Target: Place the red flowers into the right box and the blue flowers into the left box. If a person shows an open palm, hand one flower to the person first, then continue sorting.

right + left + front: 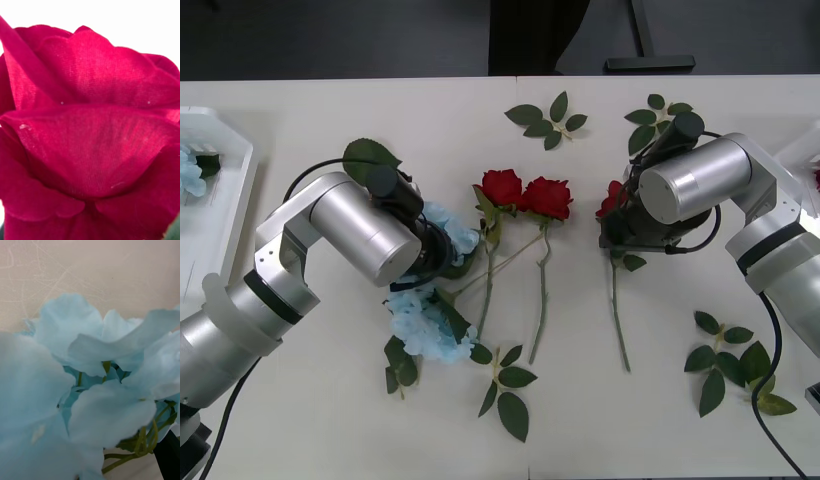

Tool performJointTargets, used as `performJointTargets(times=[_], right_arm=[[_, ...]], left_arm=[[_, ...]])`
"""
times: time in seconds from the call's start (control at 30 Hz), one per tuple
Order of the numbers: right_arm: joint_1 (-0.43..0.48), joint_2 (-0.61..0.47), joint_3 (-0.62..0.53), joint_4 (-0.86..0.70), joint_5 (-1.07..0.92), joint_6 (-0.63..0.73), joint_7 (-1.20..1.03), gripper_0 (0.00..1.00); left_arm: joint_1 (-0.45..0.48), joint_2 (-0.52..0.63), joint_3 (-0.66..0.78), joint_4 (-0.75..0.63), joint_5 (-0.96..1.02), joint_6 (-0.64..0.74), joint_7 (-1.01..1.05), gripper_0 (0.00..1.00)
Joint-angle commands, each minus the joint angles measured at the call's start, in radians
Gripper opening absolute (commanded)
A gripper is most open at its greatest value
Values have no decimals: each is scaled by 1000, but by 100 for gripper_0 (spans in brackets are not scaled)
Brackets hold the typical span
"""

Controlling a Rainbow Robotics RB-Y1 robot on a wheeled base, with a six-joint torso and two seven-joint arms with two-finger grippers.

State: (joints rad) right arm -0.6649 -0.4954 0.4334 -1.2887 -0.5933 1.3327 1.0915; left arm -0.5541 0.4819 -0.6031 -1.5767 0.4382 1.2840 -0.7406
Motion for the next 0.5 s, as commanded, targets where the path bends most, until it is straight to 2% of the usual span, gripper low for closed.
performJointTargets(times=[0.03, 0.07, 0.1, 0.13, 0.2, 0.23, 0.27, 0.3, 0.33, 0.37, 0.5], right_arm=[[5, 21, -4, -7, -3, -7, -36, 8], [5, 21, -4, -7, -2, -7, -36, 0], [5, 21, -4, -7, 1, -7, -36, 0], [5, 21, -4, -7, 3, -7, -36, 0], [7, 21, -4, -7, 3, -9, -36, 0], [5, 21, -5, -7, 4, -9, -36, 0], [5, 21, -4, -7, 4, -9, -36, 0], [5, 21, -5, -7, 6, -9, -36, 0], [7, 21, -4, -7, 4, -9, -36, 0], [7, 21, -4, -7, 6, -9, -36, 0], [5, 18, -5, -7, 4, -9, -39, 0]], left_arm=[[-47, -19, -32, 21, -21, -32, 3, 100], [-46, -19, -32, 24, -24, -34, -2, 100], [-46, -19, -32, 26, -24, -34, -5, 97], [-46, -19, -37, 29, -26, -34, -8, 84], [-46, -20, -38, 32, -29, -34, -14, 64], [-46, -20, -40, 34, -30, -34, -17, 49], [-46, -19, -40, 34, -30, -32, -17, 41], [-46, -19, -40, 34, -30, -34, -17, 30], [-46, -19, -40, 37, -27, -34, -19, 5], [-46, -19, -40, 37, -27, -34, -19, 0], [-46, -19, -40, 38, -27, -34, -19, 0]])
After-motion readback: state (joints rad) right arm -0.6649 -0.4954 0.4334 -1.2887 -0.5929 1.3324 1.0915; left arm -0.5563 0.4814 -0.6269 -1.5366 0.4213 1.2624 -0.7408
